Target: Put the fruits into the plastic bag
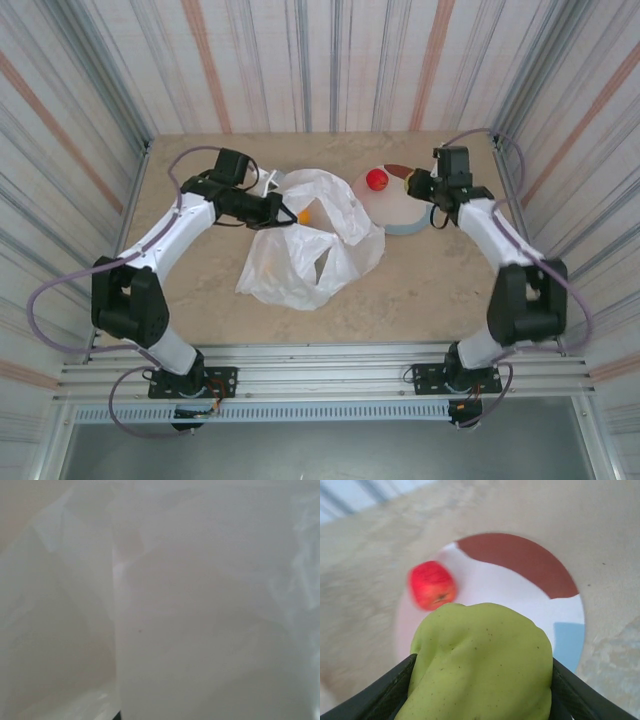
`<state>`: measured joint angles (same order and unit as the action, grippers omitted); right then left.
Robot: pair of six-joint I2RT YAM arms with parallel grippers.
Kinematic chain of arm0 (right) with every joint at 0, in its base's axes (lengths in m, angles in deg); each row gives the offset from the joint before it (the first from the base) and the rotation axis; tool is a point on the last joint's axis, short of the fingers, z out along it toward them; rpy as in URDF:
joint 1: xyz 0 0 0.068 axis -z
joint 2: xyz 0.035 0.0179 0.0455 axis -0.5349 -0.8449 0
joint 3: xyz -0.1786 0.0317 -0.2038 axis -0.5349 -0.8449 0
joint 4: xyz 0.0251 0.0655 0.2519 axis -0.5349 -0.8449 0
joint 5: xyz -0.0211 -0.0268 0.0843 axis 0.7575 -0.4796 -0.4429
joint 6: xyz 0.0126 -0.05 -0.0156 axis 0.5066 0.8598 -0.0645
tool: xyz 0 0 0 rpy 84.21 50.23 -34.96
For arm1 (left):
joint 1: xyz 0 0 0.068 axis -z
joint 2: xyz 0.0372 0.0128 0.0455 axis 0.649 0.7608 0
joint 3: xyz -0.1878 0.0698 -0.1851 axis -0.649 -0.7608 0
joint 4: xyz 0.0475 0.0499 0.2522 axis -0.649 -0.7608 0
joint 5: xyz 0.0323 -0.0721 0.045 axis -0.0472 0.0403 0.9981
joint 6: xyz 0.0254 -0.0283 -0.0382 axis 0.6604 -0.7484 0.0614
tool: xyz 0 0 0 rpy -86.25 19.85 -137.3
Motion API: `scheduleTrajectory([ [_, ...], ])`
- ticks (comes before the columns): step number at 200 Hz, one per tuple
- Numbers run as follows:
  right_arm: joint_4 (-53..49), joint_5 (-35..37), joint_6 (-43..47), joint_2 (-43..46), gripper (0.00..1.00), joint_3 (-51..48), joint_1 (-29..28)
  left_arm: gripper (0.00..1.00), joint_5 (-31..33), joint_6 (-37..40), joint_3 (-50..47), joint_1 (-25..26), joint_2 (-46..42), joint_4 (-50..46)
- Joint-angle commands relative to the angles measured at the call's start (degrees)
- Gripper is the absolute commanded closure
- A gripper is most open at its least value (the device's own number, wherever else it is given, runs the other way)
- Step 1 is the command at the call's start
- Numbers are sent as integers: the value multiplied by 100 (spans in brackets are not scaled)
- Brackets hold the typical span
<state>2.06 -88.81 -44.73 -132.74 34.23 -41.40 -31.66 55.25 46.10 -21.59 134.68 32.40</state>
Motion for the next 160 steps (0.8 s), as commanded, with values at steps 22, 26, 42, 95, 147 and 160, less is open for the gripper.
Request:
scheduleTrajectory([
  [22,173,-1327,248,1473,46,-866,-1102,100,1759,757,359,22,-693,-596],
  [26,167,-1382,278,1536,46,-908,-1228,100,1848,796,386,41,-707,-629],
  [42,131,-1593,376,1672,46,-1018,-1634,100,2034,920,503,105,-761,-738],
  [95,392,-2147,627,2134,46,-1610,-2029,100,2724,1388,1025,484,-1032,-1214],
  [147,511,-2008,655,2231,48,-2008,-2038,100,3111,1578,1215,766,-982,-1420],
  [160,641,-2014,648,2035,49,-1960,-2034,100,3087,1621,1183,776,-982,-1389],
])
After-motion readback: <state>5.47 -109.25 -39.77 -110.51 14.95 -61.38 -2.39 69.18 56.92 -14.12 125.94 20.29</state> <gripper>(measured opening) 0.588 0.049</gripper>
